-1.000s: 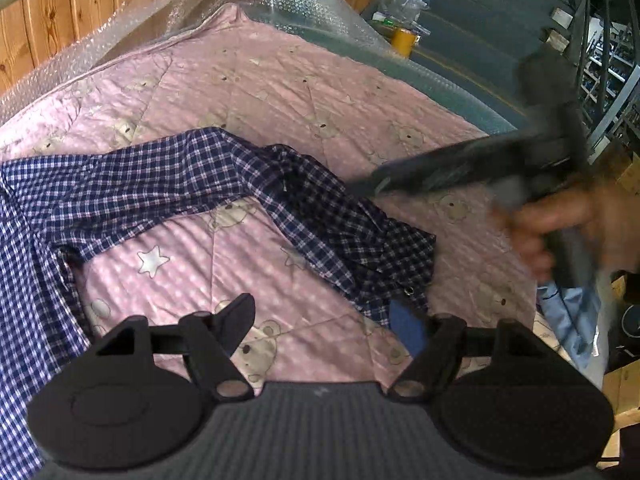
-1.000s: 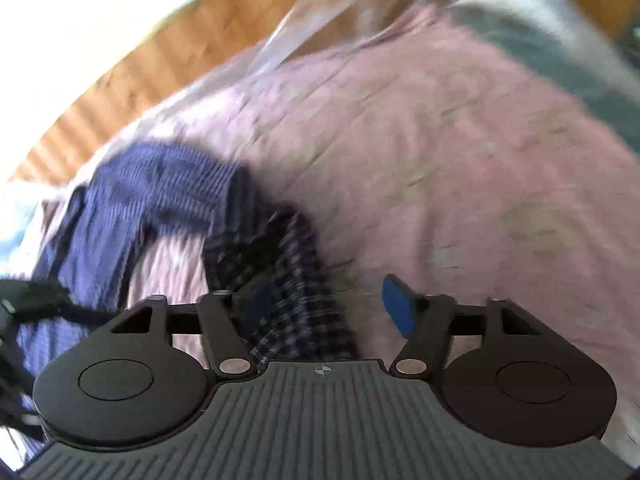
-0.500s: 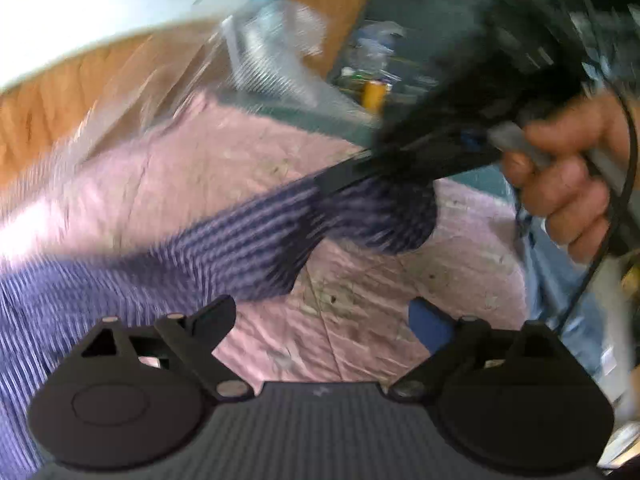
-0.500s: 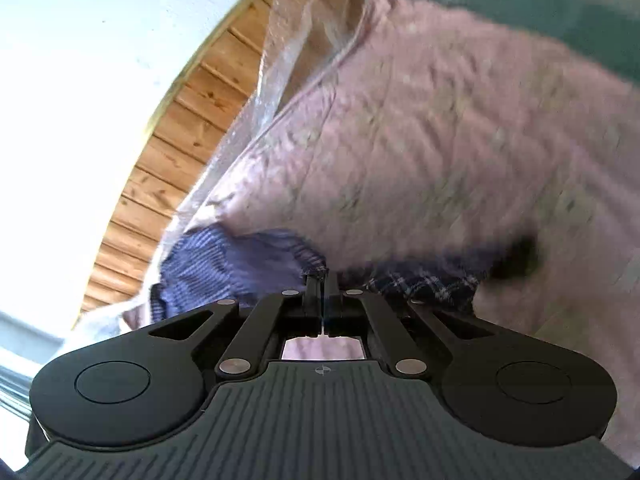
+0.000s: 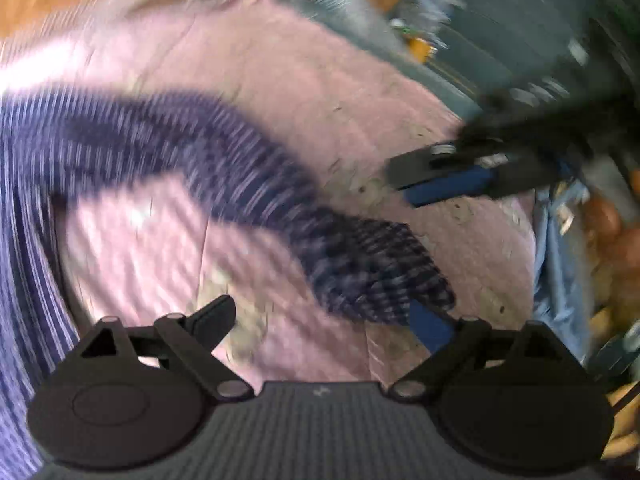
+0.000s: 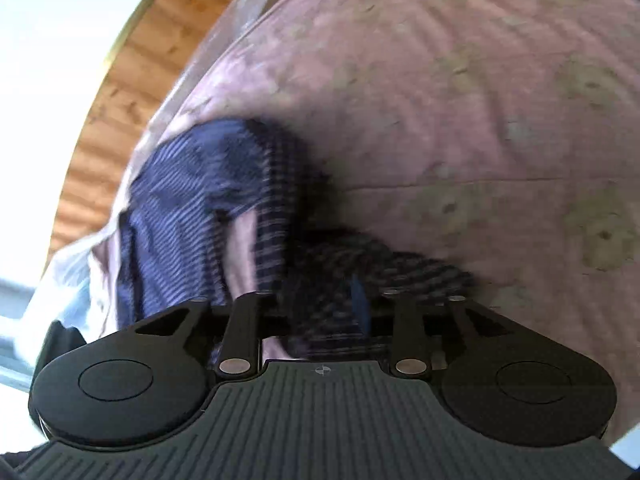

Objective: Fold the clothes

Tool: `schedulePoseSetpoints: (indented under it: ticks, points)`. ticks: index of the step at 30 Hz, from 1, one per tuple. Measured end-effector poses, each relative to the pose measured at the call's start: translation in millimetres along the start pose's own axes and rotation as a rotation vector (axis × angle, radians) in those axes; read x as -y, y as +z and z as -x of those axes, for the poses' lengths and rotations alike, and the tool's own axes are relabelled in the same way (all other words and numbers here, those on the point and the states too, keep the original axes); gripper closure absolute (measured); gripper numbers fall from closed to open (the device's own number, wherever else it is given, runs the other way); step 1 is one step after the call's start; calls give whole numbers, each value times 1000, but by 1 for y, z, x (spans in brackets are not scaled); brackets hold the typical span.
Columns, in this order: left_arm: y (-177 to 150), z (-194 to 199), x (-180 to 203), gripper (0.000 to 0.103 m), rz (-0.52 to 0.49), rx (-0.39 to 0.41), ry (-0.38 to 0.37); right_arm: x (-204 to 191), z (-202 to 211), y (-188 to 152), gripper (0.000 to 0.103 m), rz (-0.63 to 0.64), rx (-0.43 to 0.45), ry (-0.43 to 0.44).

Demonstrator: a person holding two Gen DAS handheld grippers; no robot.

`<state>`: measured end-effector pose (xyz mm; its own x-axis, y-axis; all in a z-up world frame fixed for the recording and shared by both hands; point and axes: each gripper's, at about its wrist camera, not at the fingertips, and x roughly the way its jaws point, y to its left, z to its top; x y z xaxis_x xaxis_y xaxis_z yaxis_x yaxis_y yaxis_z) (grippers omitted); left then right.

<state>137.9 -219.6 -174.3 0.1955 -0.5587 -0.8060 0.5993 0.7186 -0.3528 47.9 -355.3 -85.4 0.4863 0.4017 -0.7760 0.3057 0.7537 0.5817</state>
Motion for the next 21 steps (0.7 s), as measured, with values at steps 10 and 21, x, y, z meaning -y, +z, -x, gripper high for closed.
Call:
schedulePoseSetpoints:
  ticks: [10, 21]
  points:
    - [38, -56, 16, 86, 107, -91, 37, 39, 15, -19, 55, -133, 109, -115]
    - [14, 115, -101, 97, 267, 115, -85, 31, 18, -37, 51, -63, 144, -110]
